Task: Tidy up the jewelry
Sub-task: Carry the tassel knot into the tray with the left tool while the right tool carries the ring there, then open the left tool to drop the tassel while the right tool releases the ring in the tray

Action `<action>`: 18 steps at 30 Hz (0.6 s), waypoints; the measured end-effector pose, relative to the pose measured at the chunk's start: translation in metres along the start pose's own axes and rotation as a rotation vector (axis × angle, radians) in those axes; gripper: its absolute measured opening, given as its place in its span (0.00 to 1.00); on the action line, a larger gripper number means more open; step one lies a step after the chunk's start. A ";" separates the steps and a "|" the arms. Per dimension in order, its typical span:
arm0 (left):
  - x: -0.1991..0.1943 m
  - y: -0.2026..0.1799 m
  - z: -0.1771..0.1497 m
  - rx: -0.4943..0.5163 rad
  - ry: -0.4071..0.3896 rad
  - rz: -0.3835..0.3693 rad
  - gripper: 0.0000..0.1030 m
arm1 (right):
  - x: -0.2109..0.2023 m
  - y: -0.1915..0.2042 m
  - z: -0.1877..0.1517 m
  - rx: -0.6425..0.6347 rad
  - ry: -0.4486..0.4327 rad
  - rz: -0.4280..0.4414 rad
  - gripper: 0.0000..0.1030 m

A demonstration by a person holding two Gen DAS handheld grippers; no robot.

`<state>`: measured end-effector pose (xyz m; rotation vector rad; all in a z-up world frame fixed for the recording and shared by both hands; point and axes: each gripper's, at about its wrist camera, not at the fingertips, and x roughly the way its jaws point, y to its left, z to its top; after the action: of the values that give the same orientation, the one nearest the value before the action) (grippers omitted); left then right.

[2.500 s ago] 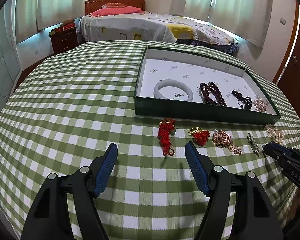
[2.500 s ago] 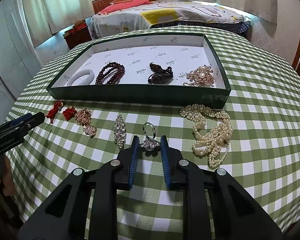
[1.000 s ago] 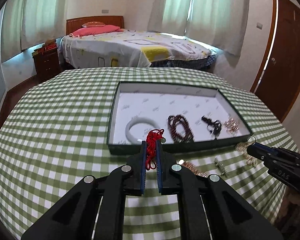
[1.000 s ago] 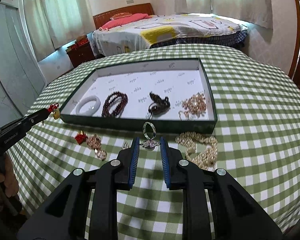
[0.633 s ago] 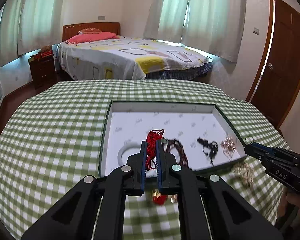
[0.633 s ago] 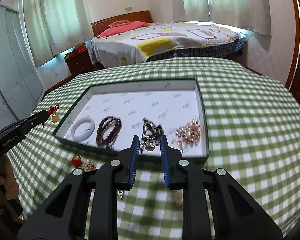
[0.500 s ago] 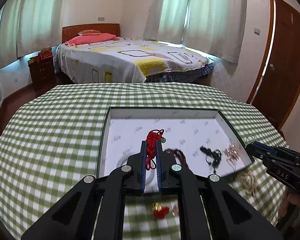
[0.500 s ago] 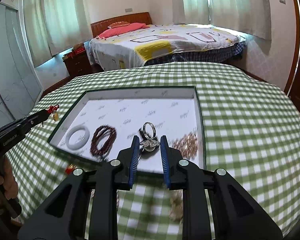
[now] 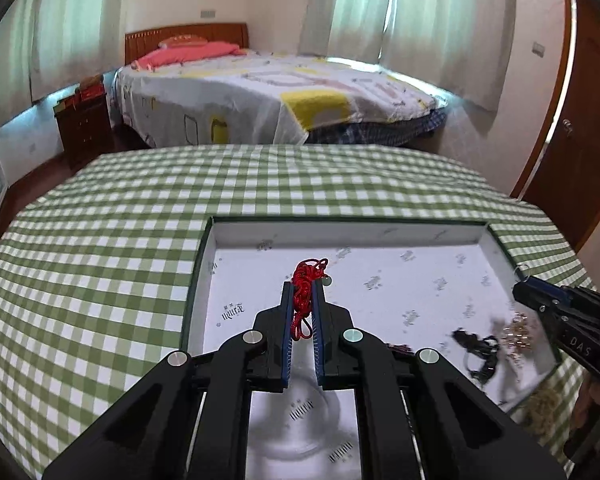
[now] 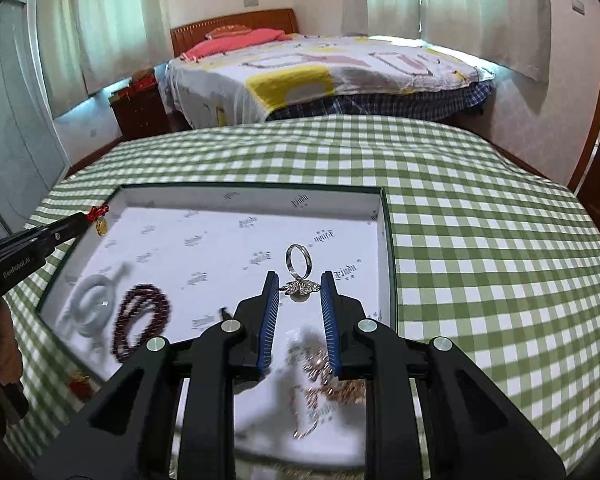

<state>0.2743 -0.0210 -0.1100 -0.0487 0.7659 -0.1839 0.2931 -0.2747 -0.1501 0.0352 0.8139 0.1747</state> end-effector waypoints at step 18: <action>0.047 0.008 -0.003 -0.017 0.140 0.020 0.11 | 0.038 -0.010 0.000 -0.017 0.090 -0.032 0.21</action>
<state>0.3070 -0.0212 -0.1450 -0.0443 0.9071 -0.1629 0.3197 -0.2778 -0.1784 -0.0019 0.9023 0.1540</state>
